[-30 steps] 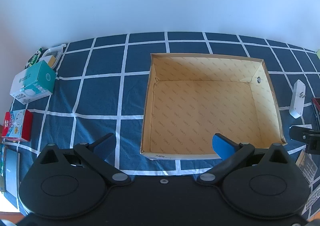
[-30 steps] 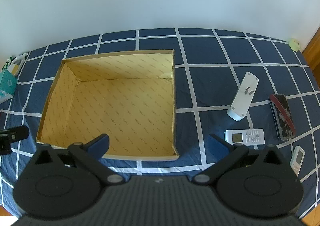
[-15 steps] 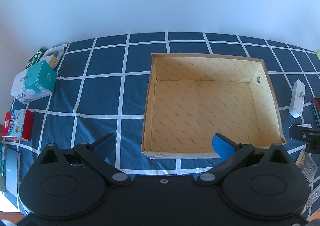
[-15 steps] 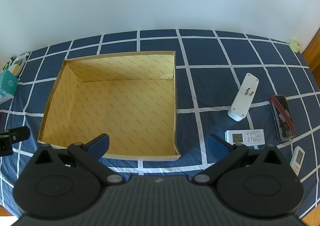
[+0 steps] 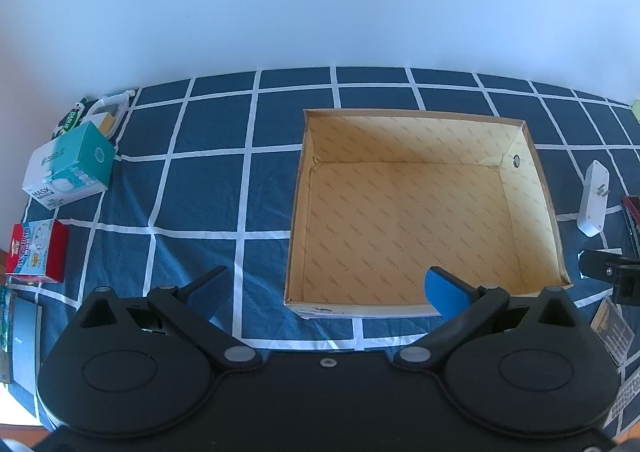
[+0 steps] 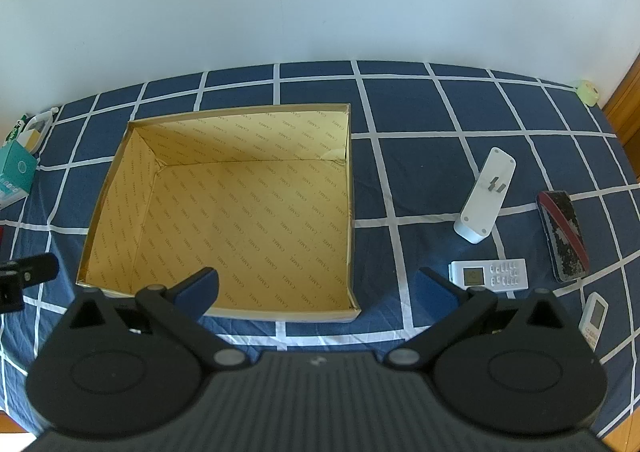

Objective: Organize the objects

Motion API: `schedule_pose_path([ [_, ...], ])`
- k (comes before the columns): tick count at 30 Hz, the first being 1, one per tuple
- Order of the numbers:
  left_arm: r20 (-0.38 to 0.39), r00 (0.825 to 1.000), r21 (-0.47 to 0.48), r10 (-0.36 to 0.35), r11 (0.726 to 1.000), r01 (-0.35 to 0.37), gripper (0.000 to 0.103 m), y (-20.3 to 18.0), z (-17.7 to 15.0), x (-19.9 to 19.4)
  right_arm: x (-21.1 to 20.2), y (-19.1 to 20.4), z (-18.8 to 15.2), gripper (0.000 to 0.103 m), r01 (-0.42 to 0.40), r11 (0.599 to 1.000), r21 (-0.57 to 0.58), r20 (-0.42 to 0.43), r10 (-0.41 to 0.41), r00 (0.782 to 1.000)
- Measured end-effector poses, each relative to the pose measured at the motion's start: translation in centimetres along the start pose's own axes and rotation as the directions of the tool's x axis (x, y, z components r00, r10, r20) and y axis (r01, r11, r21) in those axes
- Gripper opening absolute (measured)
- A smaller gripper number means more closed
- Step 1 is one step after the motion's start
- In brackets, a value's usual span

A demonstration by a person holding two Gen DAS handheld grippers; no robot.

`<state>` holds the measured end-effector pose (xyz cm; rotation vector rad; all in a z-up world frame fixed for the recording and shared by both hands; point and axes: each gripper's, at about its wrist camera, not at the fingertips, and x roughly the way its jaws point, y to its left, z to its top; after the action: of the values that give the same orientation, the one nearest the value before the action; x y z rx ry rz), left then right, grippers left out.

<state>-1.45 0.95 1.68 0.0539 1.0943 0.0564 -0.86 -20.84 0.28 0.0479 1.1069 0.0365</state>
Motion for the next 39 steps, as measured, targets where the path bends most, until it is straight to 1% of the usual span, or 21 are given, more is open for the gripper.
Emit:
schedule_pose_path([
  [39, 0.005, 1.000, 0.002, 0.000, 1.000, 0.000, 0.103, -0.06, -0.17, -0.56, -0.36, 0.40, -0.08, 0.103, 0.001, 1.000, -0.001, 0.006, -0.001, 1.000],
])
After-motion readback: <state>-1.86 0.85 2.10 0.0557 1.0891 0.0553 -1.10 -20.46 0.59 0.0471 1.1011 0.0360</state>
